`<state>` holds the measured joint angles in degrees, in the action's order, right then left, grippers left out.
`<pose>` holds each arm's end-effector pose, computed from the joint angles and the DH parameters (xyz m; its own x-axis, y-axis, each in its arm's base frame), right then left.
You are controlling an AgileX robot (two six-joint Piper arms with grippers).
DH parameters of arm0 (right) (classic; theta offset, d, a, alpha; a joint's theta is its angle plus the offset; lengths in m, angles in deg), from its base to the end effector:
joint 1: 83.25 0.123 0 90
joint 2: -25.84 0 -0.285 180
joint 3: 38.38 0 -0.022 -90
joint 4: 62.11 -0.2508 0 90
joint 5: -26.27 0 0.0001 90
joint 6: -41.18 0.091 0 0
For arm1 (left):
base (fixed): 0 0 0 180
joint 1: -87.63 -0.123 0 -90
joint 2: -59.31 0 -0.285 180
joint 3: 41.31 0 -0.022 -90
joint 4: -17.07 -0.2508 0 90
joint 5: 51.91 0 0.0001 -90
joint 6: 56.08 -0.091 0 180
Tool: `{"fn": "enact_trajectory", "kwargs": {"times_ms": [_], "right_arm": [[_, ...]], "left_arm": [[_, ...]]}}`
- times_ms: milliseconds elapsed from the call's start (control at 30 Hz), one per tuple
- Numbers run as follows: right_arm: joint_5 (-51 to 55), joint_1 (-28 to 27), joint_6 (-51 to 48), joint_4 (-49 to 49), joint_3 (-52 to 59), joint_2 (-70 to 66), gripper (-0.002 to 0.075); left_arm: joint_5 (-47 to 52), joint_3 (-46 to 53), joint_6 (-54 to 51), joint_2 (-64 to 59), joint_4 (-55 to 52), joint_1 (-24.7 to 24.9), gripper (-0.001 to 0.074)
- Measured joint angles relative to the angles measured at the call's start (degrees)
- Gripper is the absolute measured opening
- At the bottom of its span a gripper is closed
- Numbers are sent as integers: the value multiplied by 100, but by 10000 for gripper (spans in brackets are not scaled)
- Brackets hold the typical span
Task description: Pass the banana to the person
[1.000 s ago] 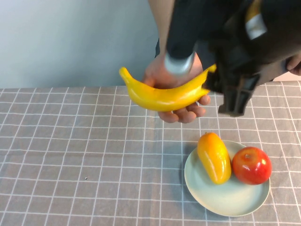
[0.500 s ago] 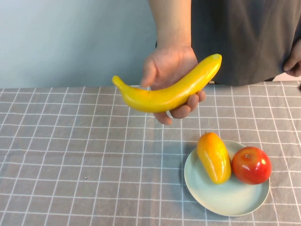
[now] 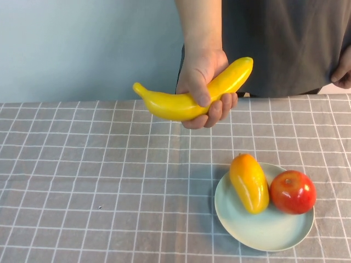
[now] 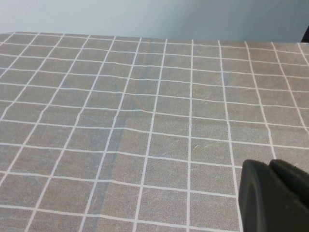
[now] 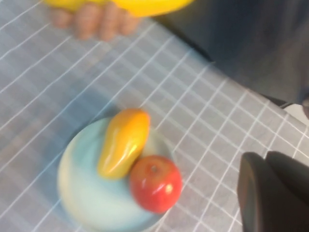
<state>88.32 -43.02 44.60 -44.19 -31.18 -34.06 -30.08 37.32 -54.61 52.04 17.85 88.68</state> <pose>0.1294 0.0770 0.4335 -0.4261 -0.4747 -0.7701 -0.4986 0.8336 -0.2379 0.0525 -0.0014 0.1711 -0.3051 -0.0327 -0.9518 0.0115 0.9992 -0.0380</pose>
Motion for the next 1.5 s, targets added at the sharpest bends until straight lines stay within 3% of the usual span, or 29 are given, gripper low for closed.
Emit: {"fn": "enact_trajectory", "kwargs": {"times_ms": [300,433,533,767,1033,1500], "right_arm": [[-4785,-3194,-300,-1126,4462,1982,-9],[-6306,-4017,-190,-1529,6069,3088,-9],[-6766,-4353,-181,-1643,6759,3852,-9],[-6002,-4592,-168,-1690,7135,5187,-9],[-4099,-4597,-168,-1703,7145,5251,-9],[-4001,-4597,-168,-1703,7145,5254,-9]], "left_arm": [[0,0,0,0,0,0,0],[0,0,0,0,0,0,0],[0,0,0,0,0,0,0],[0,0,0,0,0,0,0],[0,0,0,0,-4,0,0],[0,0,0,0,-4,0,0]]}}
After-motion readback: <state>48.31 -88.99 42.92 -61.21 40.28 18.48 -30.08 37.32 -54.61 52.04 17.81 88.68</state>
